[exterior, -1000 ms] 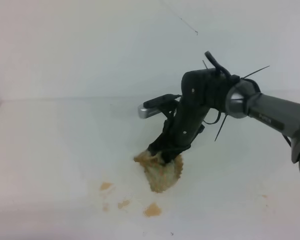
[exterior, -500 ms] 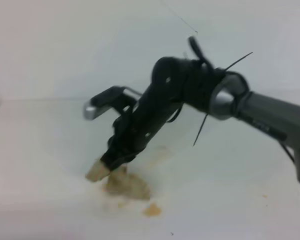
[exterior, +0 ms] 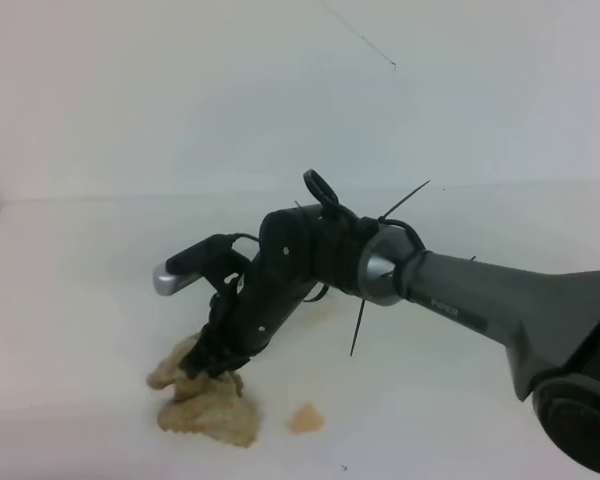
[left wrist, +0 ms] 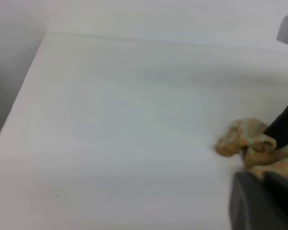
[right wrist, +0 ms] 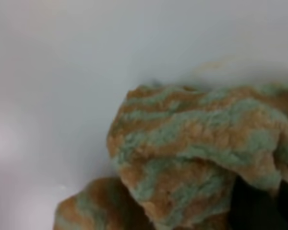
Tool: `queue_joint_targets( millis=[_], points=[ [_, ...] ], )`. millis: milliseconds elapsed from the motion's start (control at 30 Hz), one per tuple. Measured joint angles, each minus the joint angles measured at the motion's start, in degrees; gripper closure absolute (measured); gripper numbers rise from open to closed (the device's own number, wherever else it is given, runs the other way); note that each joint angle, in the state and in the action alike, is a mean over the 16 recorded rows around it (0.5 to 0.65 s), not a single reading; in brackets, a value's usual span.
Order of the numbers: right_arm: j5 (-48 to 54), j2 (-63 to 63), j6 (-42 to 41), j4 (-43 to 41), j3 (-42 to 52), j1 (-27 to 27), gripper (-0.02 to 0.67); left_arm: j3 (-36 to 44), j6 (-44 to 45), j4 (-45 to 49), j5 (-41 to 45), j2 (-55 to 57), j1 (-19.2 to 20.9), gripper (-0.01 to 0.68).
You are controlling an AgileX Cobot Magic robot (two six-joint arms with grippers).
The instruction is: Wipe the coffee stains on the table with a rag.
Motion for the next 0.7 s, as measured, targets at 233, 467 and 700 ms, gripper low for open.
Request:
queue_joint_targets(
  millis=[233,467,700],
  points=[
    [0.3,1.7,3.9,-4.9,-0.8,-3.5,0.622,0.0,0.0,0.0,0.0,0.0,0.0,0.672],
    [3.8,2.0,7.1,-12.0,-2.4,-8.0,0.622,0.0,0.0,0.0,0.0,0.0,0.0,0.672],
    [8.0,2.2,9.6,-18.6,-3.6,-11.9,0.622,0.0,0.0,0.0,0.0,0.0,0.0,0.672]
  ],
)
